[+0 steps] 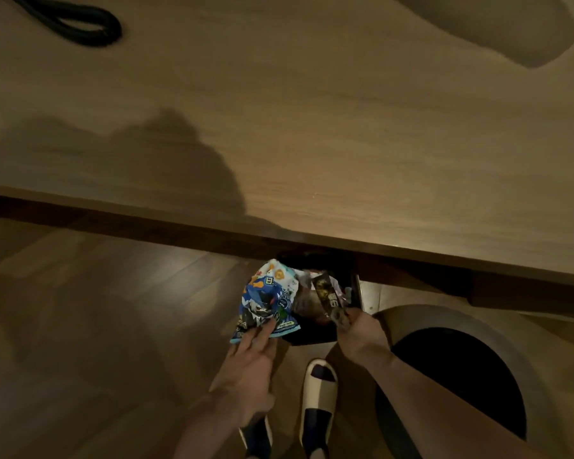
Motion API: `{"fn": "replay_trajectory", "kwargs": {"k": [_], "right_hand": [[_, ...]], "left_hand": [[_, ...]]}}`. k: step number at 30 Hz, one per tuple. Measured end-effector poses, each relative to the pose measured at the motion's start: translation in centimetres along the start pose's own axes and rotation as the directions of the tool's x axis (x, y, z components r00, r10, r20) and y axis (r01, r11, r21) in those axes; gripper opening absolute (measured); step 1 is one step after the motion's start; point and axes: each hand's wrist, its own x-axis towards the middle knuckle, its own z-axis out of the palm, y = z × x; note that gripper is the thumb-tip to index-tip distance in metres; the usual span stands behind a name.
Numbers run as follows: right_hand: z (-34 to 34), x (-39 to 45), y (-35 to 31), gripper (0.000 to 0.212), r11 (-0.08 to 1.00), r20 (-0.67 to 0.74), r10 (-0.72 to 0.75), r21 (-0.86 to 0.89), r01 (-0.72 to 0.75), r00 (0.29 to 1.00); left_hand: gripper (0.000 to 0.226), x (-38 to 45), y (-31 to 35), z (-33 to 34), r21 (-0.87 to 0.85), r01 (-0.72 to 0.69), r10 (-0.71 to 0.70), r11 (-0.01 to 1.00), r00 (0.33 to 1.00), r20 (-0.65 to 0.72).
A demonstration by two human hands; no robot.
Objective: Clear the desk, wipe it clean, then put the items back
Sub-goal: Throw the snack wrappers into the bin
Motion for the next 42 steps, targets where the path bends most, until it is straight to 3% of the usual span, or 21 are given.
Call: {"fn": "replay_trajectory", "kwargs": {"k": [7, 13, 23, 31, 35, 42], "right_hand": [[0.5, 0.2, 3.3, 0.044, 1.000, 0.008, 0.023, -0.017, -0.023, 1.000], [-2.3, -2.0, 4.2, 0.056, 0.993, 0.000, -0.012, -0.118, 0.012, 1.000], [-2.1, -2.3, 4.2, 0.069, 0.987, 0.061, -0.079, -0.135, 0.087, 0.995], [-5.1, -6.5, 0.7, 0.074, 0.965, 0.119, -0.174, -0.178, 0.193, 0.978], [-8.0, -10.9, -2.5, 0.075, 0.946, 0.182, -0.219, -0.202, 0.254, 0.959], [-12.9, -22.5, -8.0, 0.081, 0.872, 0.258, -0.342, -0.270, 0.407, 0.904]], "left_hand": [[0.092, 3.0, 1.8, 1.7, -0.001, -0.001, 0.001, 1.000, 0.997, 0.074], [0.086, 6.0, 4.7, 0.1, -0.056, -0.032, 0.031, 0.998, 0.999, -0.005], [0.072, 8.3, 6.2, 0.5, -0.102, 0.030, -0.013, 0.994, 0.985, 0.170], [0.081, 0.6, 4.1, -3.0, -0.141, 0.129, -0.124, 0.982, 0.991, 0.050], [0.078, -6.7, 4.0, -8.0, -0.232, 0.191, -0.196, 0.954, 0.981, -0.001], [0.088, -21.6, 4.9, -15.7, -0.290, 0.221, -0.290, 0.931, 0.931, -0.223]]}}
